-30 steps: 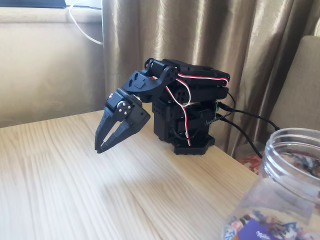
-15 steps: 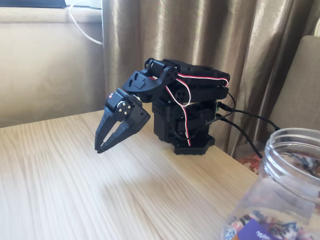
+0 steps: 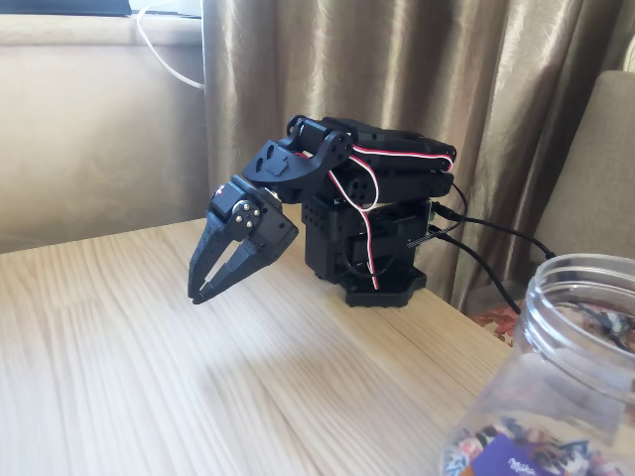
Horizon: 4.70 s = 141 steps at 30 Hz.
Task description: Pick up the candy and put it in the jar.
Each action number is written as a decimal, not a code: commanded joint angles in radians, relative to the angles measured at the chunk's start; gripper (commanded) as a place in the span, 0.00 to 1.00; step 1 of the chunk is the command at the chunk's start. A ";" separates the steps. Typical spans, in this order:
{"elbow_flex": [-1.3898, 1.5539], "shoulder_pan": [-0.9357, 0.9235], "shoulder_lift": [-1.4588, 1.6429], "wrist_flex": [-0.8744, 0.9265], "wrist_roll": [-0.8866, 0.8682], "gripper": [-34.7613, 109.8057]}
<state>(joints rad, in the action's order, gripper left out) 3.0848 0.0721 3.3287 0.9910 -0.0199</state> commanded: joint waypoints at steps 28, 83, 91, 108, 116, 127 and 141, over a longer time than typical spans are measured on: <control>0.038 0.011 0.034 0.005 -0.012 0.24; 0.038 0.025 0.034 0.005 0.003 0.24; 0.038 0.103 0.032 -0.003 0.077 0.27; -0.192 0.127 -0.051 -0.037 0.144 0.31; -0.713 0.135 -0.595 0.078 0.083 0.31; -0.828 0.264 -0.833 0.100 0.150 0.32; -1.037 0.285 -1.109 0.163 0.204 0.30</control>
<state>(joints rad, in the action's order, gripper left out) 2.1108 0.3375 2.2197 1.1474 0.1718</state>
